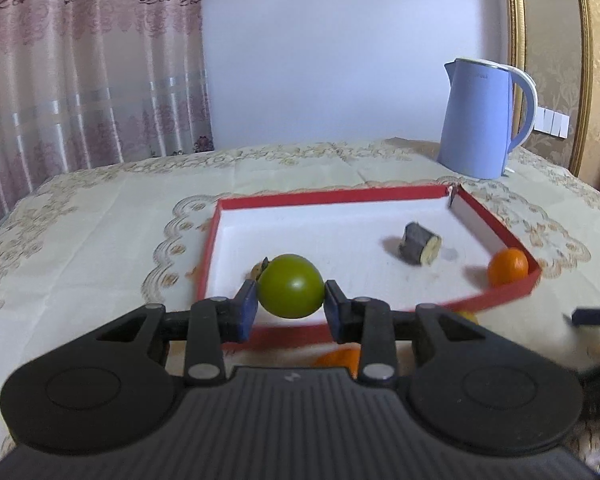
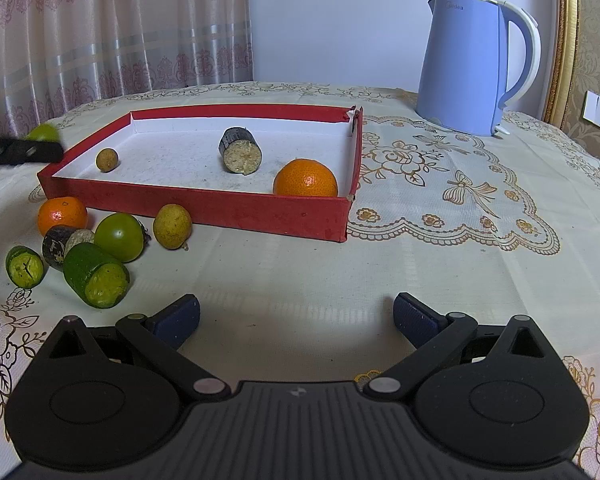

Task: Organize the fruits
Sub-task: 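Carry the green tomato into the tray and open the left gripper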

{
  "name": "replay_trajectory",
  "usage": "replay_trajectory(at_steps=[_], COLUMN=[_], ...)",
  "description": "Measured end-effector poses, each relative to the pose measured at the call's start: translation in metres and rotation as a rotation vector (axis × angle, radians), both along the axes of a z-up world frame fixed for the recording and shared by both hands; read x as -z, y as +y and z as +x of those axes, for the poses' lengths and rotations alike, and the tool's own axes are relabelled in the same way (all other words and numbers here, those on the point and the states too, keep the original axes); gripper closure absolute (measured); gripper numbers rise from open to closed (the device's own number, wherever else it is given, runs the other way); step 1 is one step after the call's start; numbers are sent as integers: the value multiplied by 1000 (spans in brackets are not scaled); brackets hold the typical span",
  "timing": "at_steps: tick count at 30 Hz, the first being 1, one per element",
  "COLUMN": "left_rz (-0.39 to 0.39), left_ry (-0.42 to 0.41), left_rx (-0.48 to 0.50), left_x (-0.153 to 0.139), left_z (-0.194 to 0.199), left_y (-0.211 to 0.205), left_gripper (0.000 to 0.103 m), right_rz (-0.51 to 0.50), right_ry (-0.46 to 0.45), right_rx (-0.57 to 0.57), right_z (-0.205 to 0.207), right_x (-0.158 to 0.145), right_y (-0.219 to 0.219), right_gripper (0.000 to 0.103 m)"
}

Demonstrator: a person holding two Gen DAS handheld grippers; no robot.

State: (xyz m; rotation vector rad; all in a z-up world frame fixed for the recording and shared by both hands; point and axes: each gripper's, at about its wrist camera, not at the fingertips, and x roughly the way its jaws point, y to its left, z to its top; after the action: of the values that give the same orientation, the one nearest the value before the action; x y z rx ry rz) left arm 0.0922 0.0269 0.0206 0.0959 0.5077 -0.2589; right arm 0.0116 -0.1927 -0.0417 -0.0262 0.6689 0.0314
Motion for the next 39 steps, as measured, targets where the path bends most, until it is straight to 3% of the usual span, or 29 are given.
replay_trajectory(at_steps=[13,31,33,35,39], left_rz=[41,94,107,106,90], left_ry=[74,104,94,91,80], left_rx=[-38,-70,-71,-64,-63], left_x=[20,35,36,35,29], left_z=[82,108,106,104,97], left_y=[-29,-42,-43,-44,-39], left_gripper=[71,70,67,54,38], right_rz=[-1,-1,-1,-1,-1], right_ry=[0,-1,-1,-1,-1], right_rx=[0,0,0,0,0], right_z=[0,0,0,0,0], right_x=[0,0,0,0,0], right_y=[0,0,0,0,0], right_gripper=[0,0,0,0,0])
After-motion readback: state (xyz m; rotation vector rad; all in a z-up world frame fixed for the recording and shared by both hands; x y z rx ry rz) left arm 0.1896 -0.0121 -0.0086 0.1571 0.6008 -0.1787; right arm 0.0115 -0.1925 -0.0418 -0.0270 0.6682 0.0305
